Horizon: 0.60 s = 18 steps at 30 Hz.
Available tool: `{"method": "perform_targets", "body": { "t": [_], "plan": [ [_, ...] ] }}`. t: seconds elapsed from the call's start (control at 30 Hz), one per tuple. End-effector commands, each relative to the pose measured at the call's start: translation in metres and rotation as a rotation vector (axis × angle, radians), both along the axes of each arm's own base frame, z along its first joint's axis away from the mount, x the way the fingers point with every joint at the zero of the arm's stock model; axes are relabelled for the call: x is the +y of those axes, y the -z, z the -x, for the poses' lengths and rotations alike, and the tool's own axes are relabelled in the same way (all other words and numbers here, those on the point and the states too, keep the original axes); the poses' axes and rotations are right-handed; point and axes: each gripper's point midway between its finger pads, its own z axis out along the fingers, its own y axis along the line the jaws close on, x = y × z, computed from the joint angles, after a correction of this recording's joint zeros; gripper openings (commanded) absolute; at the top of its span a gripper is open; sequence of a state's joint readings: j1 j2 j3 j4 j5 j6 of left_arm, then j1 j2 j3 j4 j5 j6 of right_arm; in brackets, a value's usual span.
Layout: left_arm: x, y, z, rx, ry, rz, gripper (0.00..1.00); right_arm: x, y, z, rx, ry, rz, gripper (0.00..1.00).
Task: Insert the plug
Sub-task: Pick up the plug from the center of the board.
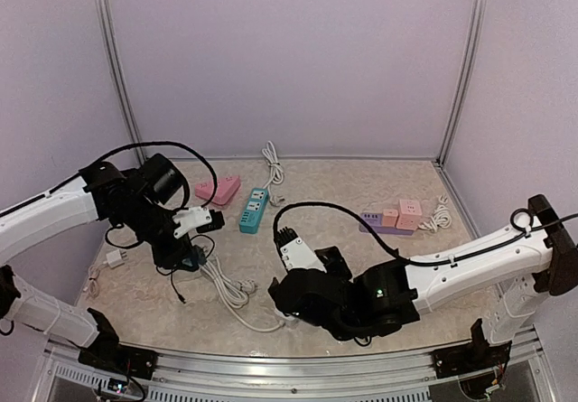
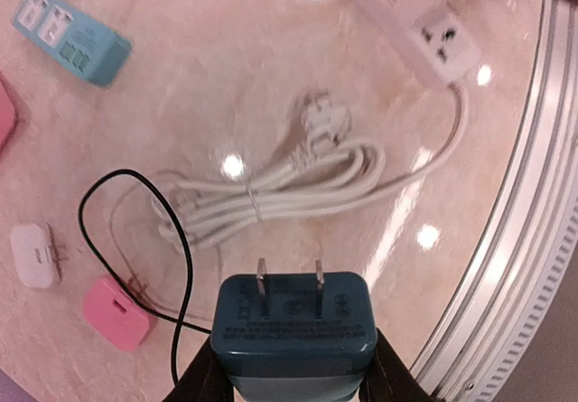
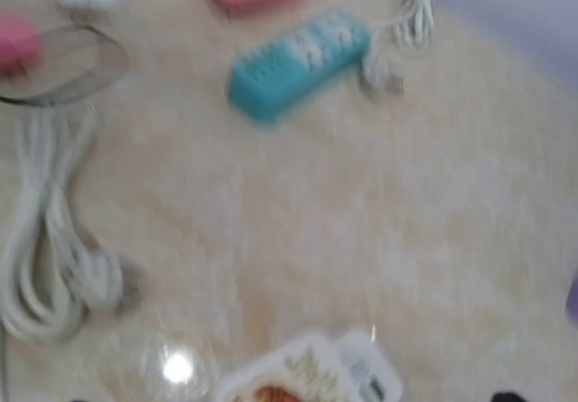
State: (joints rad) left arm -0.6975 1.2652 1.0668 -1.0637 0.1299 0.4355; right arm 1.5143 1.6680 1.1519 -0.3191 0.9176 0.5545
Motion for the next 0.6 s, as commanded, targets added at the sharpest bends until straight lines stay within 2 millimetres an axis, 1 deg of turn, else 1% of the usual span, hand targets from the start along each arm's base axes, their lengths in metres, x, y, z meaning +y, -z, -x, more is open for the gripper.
{"method": "perform_targets", "body": {
  "t": [0.0,0.03,0.1,0.17,0.2,0.23,0.3,0.33,0.37,0.4,0.47,0.5,0.57],
  "plan": [
    [-0.068,-0.131,-0.005,-0.108,0.001,0.541,0.00,0.017,-0.070,0.011,-0.175,-0.140,-0.144,0.94],
    [-0.078,-0.161,-0.004,-0.129,0.011,0.654,0.00,0.020,-0.086,0.015,-0.234,-0.171,-0.147,0.94],
    [-0.095,-0.218,-0.004,-0.152,0.014,0.860,0.00,0.026,-0.123,0.023,-0.358,-0.220,-0.175,0.93],
    [-0.106,-0.274,-0.007,-0.178,0.017,1.060,0.00,0.033,-0.160,0.027,-0.466,-0.245,-0.252,0.92],
    [-0.107,-0.292,-0.007,-0.168,0.013,1.124,0.00,0.035,-0.177,0.030,-0.515,-0.257,-0.296,0.92],
    [-0.108,-0.305,-0.003,-0.150,0.014,1.165,0.00,0.039,-0.193,0.033,-0.585,-0.276,-0.323,0.92],
    [-0.116,-0.313,0.004,-0.125,0.037,1.175,0.00,0.045,-0.218,0.038,-0.685,-0.276,-0.394,0.92],
    [-0.120,-0.313,0.008,-0.117,0.054,1.173,0.00,0.047,-0.229,0.038,-0.730,-0.251,-0.415,0.91],
    [-0.123,-0.316,0.011,-0.111,0.063,1.177,0.00,0.055,-0.228,0.036,-0.767,-0.225,-0.404,0.91],
    [-0.127,-0.318,0.013,-0.095,0.064,1.186,0.00,0.056,-0.236,0.032,-0.799,-0.181,-0.424,0.91],
    [-0.132,-0.325,0.017,-0.070,0.077,1.209,0.00,0.059,-0.244,0.028,-0.838,-0.108,-0.438,0.86],
    [-0.133,-0.327,0.021,-0.064,0.089,1.217,0.00,0.058,-0.247,0.024,-0.845,-0.068,-0.453,0.82],
    [-0.134,-0.327,0.025,-0.044,0.097,1.222,0.00,0.049,-0.254,0.017,-0.840,0.014,-0.510,0.73]
  ]
}}
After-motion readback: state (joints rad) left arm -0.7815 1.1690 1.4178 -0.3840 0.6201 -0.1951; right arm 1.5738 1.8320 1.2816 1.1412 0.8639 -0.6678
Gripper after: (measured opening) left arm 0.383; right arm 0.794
